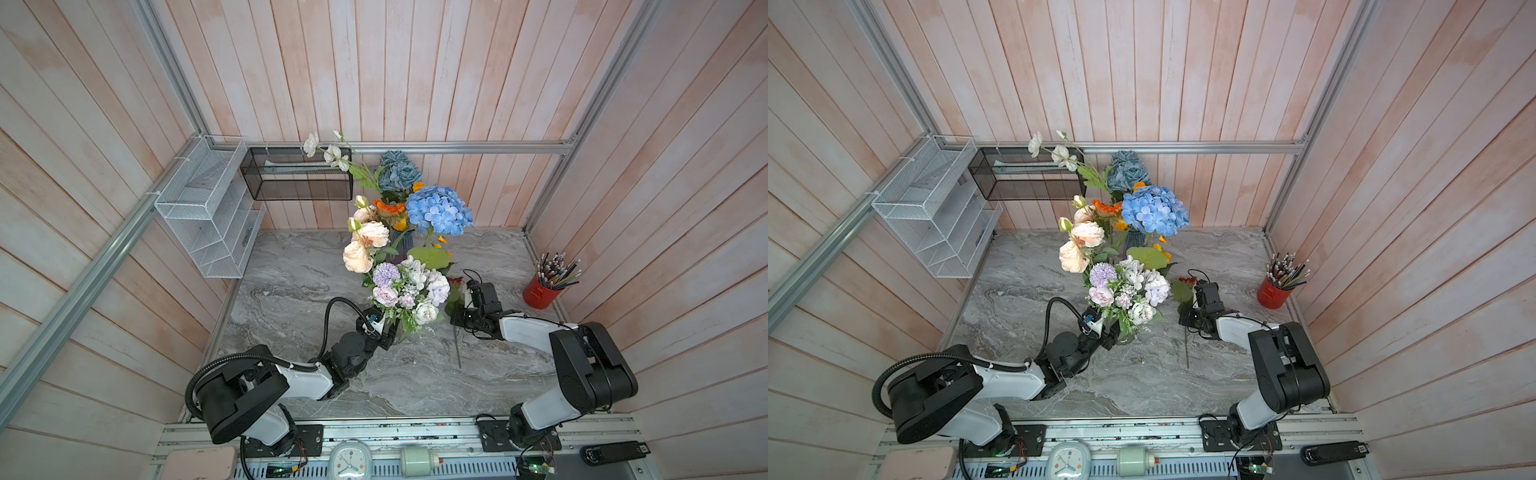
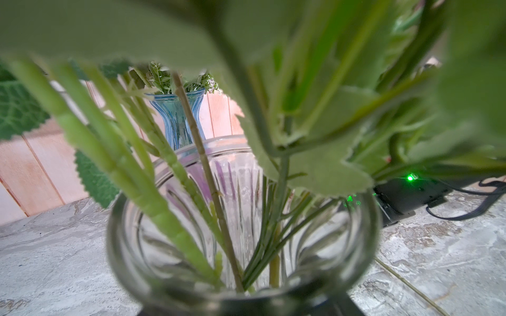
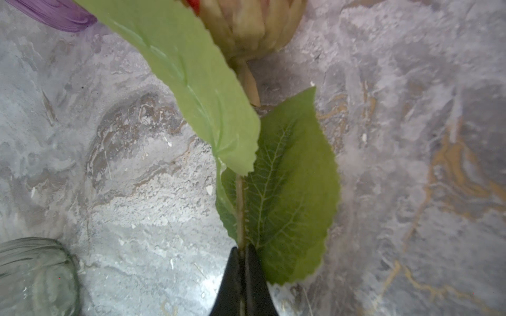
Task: Arrange flowers in a vase
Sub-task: Pick up the flower from the middle-right of the table.
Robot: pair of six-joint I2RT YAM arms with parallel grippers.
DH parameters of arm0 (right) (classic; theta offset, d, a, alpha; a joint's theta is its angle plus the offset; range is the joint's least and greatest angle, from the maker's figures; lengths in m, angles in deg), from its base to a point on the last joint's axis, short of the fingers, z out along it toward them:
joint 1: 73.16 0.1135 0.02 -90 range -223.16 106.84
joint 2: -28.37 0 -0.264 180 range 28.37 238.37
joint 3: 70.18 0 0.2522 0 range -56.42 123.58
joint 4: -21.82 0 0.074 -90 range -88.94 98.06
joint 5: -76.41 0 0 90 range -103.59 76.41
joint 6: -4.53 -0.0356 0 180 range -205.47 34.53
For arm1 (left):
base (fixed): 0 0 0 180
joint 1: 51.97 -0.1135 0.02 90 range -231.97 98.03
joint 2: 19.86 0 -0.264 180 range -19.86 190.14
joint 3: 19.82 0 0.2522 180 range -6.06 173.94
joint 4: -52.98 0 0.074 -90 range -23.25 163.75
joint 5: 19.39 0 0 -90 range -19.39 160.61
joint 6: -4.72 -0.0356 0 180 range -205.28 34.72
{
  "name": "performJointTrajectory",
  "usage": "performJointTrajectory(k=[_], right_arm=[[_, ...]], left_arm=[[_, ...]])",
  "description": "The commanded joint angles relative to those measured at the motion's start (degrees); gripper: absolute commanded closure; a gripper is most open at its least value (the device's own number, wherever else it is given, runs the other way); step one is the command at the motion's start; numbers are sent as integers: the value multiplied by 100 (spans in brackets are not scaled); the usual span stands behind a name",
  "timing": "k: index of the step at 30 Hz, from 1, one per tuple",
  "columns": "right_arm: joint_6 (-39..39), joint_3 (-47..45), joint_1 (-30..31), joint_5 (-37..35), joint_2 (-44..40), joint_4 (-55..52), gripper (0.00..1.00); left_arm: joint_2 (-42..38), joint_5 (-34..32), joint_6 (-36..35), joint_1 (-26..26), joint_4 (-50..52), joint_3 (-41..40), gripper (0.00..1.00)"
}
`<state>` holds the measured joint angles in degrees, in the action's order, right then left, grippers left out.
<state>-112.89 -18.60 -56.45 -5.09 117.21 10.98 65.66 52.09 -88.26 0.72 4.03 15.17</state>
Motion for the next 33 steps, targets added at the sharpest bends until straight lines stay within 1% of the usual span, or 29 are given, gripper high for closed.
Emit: performJointTrajectory(k=[1, 10, 14, 19, 25, 29, 33], right_arm=[[35, 68, -43, -202, -235, -124, 100], [18, 59, -148, -170, -802, -231, 100], [-49, 44, -185, 74, -1154, -141, 100], [-147, -15, -190, 362, -1898, 204, 100], [-145, -47, -205, 525, -3078, 733, 100], [-21, 238, -203, 531, -3739, 609, 100], [72, 487, -194, 760, -4230, 635, 100]], left_arm=[[227, -151, -185, 2, 887, -111, 37], [190, -152, -168, 4, 877, -146, 38], [194, -152, -168, 4, 884, -151, 37], [202, -147, -167, 5, 893, -137, 37], [212, -151, -172, 2, 884, -128, 37], [225, -126, -179, 4, 906, -112, 37], [242, -108, -185, 5, 932, -84, 37]])
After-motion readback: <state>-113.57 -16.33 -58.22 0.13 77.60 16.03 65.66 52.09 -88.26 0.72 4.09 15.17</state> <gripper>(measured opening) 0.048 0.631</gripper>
